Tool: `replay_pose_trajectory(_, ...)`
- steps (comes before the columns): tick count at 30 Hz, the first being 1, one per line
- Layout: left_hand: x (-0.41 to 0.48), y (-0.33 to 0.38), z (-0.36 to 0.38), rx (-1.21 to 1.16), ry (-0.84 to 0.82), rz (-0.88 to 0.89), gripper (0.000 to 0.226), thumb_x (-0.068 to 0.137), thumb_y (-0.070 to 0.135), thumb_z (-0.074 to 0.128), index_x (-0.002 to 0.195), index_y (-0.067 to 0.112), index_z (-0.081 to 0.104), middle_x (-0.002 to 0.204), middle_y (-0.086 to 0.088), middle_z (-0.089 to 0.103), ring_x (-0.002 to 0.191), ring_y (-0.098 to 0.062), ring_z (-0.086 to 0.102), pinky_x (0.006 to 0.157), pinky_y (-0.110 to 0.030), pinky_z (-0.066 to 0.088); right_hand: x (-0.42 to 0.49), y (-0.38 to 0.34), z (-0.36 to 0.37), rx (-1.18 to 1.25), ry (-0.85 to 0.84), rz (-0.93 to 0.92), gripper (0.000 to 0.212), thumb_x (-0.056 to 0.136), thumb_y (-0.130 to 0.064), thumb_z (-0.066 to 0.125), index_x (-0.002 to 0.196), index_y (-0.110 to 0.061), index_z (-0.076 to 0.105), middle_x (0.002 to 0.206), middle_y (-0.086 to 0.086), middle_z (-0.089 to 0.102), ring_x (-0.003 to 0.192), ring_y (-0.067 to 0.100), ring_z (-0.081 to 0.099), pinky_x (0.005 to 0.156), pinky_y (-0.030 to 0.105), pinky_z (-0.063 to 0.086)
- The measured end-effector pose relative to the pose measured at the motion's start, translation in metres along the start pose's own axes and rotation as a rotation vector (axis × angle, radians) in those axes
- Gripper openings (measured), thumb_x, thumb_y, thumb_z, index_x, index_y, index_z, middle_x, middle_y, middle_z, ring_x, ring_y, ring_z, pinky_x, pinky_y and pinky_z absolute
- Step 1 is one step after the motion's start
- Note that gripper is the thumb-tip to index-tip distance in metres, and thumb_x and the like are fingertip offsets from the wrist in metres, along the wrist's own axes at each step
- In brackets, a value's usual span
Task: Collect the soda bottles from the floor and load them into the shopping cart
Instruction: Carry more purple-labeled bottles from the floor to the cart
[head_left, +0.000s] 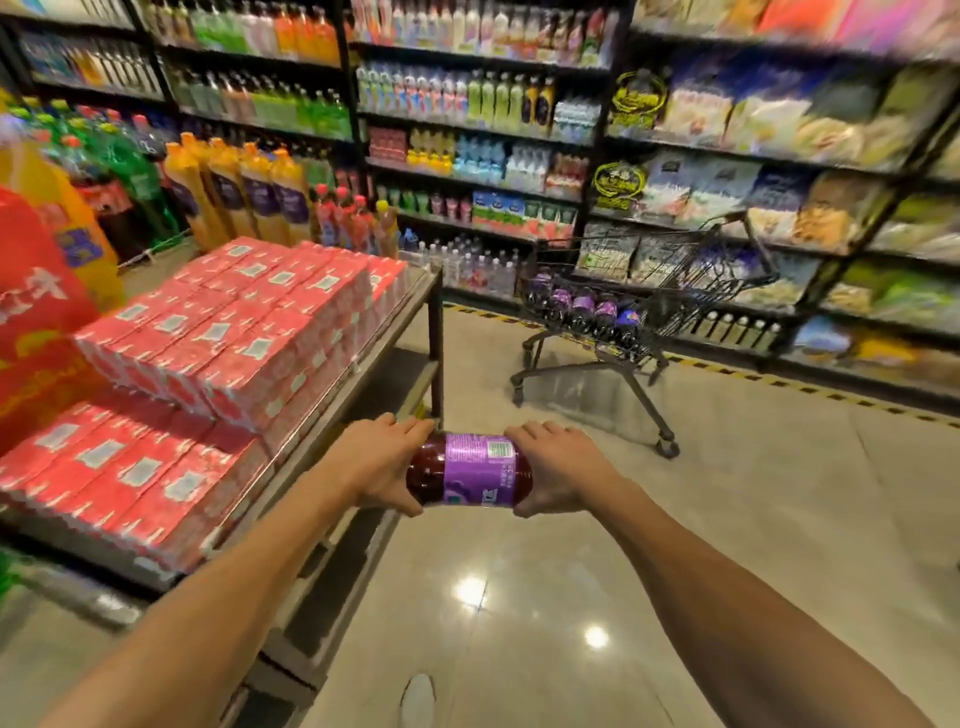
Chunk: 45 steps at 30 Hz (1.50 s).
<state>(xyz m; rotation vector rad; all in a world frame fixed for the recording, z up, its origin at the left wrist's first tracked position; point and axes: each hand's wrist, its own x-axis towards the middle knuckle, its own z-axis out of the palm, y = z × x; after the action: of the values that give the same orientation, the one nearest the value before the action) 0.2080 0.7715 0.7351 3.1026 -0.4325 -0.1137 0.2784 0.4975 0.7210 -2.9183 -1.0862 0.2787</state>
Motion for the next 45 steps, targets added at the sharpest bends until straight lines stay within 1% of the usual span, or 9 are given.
replay_pose_trajectory(5, 0.099, -0.038, -0.01, -0.008, -0.027, 0.126, 0.1, 0.062, 0.075, 0.071, 0.144, 0.033, 0.033, 0.133, 0.009, 0.056, 0.112, -0.011, 0.054, 0.095, -0.029, 0.047, 0.056, 0.045, -0.015, 0.023, -0.036, 0.117, 0.097, 0.067, -0.065, 0.083, 0.146, -0.033, 0.038, 0.137, -0.002, 0.055, 0.122, 0.018, 0.052, 0.108, 0.041, 0.043)
replay_pose_trajectory(8, 0.163, -0.053, -0.018, -0.002, -0.038, 0.202, 0.102, 0.061, 0.073, 0.072, 0.145, 0.032, 0.033, 0.135, 0.008, 0.055, 0.116, -0.013, 0.054, 0.099, -0.034, 0.048, 0.087, 0.078, -0.021, 0.051, -0.028, 0.183, 0.103, 0.066, -0.066, 0.083, 0.151, -0.031, 0.035, 0.142, -0.001, 0.052, 0.128, 0.02, 0.049, 0.111, 0.042, 0.041)
replay_pose_trajectory(11, 0.23, -0.06, -0.029, 0.032, -0.057, 0.274, 0.102, 0.058, 0.073, 0.074, 0.143, 0.031, 0.035, 0.133, 0.007, 0.057, 0.117, -0.015, 0.056, 0.098, -0.034, 0.05, 0.116, 0.119, -0.028, 0.058, -0.028, 0.258, 0.111, 0.063, -0.067, 0.083, 0.154, -0.031, 0.03, 0.143, 0.0, 0.049, 0.129, 0.023, 0.047, 0.11, 0.048, 0.042)
replay_pose_trajectory(14, 0.301, -0.06, -0.032, 0.028, -0.072, 0.317, 0.103, 0.057, 0.076, 0.071, 0.142, 0.032, 0.034, 0.131, 0.008, 0.058, 0.113, -0.014, 0.057, 0.094, -0.033, 0.053, 0.143, 0.168, -0.036, 0.09, -0.034, 0.309, 0.106, 0.062, -0.065, 0.083, 0.15, -0.032, 0.033, 0.136, -0.001, 0.05, 0.123, 0.022, 0.049, 0.105, 0.047, 0.048)
replay_pose_trajectory(17, 0.368, -0.055, -0.029, 0.039, -0.101, 0.333, 0.103, 0.058, 0.073, 0.073, 0.143, 0.032, 0.033, 0.132, 0.008, 0.058, 0.114, -0.014, 0.058, 0.094, -0.032, 0.051, 0.171, 0.223, -0.039, 0.088, -0.045, 0.333, 0.103, 0.063, -0.064, 0.083, 0.148, -0.03, 0.035, 0.135, 0.0, 0.051, 0.122, 0.023, 0.05, 0.101, 0.045, 0.05)
replay_pose_trajectory(21, 0.456, -0.047, -0.029, 0.037, -0.101, 0.336, 0.107, 0.06, 0.073, 0.073, 0.148, 0.029, 0.03, 0.138, 0.005, 0.056, 0.118, -0.016, 0.058, 0.095, -0.031, 0.049, 0.213, 0.298, -0.049, 0.082, -0.052, 0.335, 0.108, 0.065, -0.065, 0.082, 0.153, -0.027, 0.032, 0.139, 0.002, 0.05, 0.125, 0.024, 0.048, 0.106, 0.047, 0.047)
replay_pose_trajectory(26, 0.564, -0.038, -0.039, 0.052, -0.104, 0.361, 0.107, 0.061, 0.072, 0.073, 0.147, 0.025, 0.031, 0.134, 0.004, 0.058, 0.113, -0.017, 0.06, 0.091, -0.032, 0.054, 0.262, 0.388, -0.063, 0.092, -0.06, 0.365, 0.109, 0.065, -0.065, 0.083, 0.153, -0.027, 0.032, 0.139, 0.002, 0.049, 0.126, 0.025, 0.048, 0.107, 0.046, 0.046)
replay_pose_trajectory(37, 0.781, -0.048, -0.043, 0.111, -0.115, 0.403, 0.126, 0.058, 0.088, 0.063, 0.157, 0.02, 0.022, 0.147, -0.002, 0.049, 0.121, -0.023, 0.055, 0.098, -0.04, 0.053, 0.375, 0.552, -0.09, 0.065, -0.086, 0.418, 0.114, 0.066, -0.066, 0.082, 0.157, -0.024, 0.028, 0.145, 0.005, 0.047, 0.128, 0.028, 0.047, 0.107, 0.047, 0.044)
replay_pose_trajectory(45, 0.95, -0.063, -0.049, 0.149, -0.128, 0.501, 0.116, 0.061, 0.078, 0.066, 0.154, 0.021, 0.027, 0.143, -0.001, 0.052, 0.12, -0.022, 0.056, 0.095, -0.036, 0.05, 0.464, 0.659, -0.096, 0.127, -0.066, 0.53, 0.117, 0.067, -0.067, 0.081, 0.16, -0.026, 0.023, 0.149, 0.005, 0.045, 0.133, 0.028, 0.043, 0.11, 0.046, 0.041)
